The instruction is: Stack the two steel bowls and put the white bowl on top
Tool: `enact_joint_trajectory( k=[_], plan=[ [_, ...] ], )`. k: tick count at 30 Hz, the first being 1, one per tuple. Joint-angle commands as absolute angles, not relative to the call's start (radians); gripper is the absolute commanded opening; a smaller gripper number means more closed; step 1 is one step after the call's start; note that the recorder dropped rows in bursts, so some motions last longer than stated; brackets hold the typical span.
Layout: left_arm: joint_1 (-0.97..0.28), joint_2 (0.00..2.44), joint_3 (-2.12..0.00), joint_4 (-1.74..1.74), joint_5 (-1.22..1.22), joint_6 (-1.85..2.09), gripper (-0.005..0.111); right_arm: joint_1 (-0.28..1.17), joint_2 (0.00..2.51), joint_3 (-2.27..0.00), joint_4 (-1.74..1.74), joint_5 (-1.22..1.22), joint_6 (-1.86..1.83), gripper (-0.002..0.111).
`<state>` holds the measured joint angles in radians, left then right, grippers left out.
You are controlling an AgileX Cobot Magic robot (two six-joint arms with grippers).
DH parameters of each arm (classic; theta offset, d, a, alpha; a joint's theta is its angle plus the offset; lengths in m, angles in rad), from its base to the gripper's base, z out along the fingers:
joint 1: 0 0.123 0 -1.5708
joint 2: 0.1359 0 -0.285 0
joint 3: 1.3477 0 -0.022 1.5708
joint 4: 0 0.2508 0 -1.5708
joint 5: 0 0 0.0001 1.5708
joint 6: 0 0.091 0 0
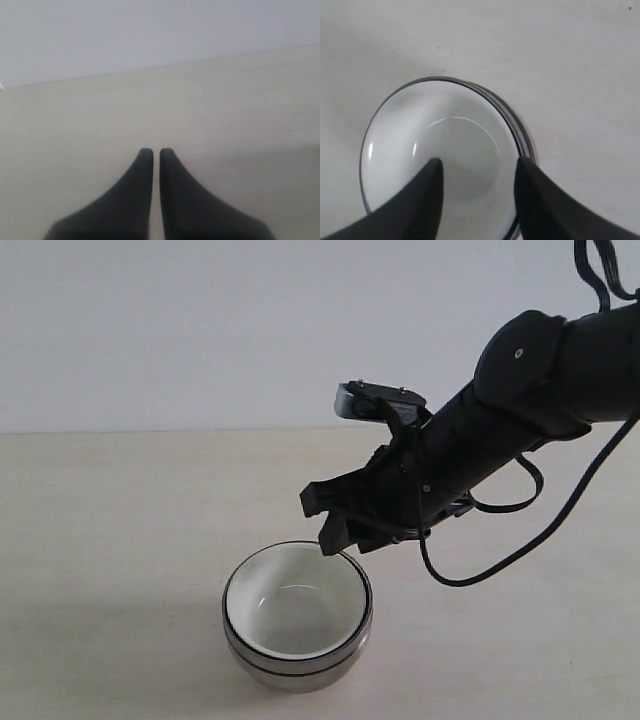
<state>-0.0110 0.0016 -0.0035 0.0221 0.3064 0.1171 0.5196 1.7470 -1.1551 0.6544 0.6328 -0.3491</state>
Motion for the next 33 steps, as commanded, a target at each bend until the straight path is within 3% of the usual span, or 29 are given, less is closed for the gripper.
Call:
enact_joint_trajectory(
  k=[1, 3, 4, 14, 26, 33],
  plan=[
    [-0.010, 0.000, 0.000, 0.013, 0.307, 0.120, 0.004, 0.531, 1.721, -1.165, 0.687, 0.639, -0.402, 0.023],
    [-0.010, 0.000, 0.000, 0.013, 0.307, 0.120, 0.004, 0.557, 1.719, -1.165, 0.690, 0.634, -0.440, 0.003],
    [-0.010, 0.000, 0.000, 0.013, 0.307, 0.120, 0.004, 0.577, 1.719, -1.165, 0.692, 0.622, -0.450, 0.000],
    [-0.010, 0.000, 0.000, 0.013, 0.307, 0.120, 0.004, 0.811, 1.789, -1.163, 0.692, 0.333, -0.455, 0.000],
    [-0.010, 0.000, 0.000, 0.013, 0.307, 0.120, 0.004, 0.822, 1.894, -1.165, 0.695, 0.232, -0.455, 0.000],
    [-0.010, 0.000, 0.000, 0.013, 0.307, 0.120, 0.004, 0.822, 1.860, -1.165, 0.673, 0.300, -0.463, 0.000]
  ],
)
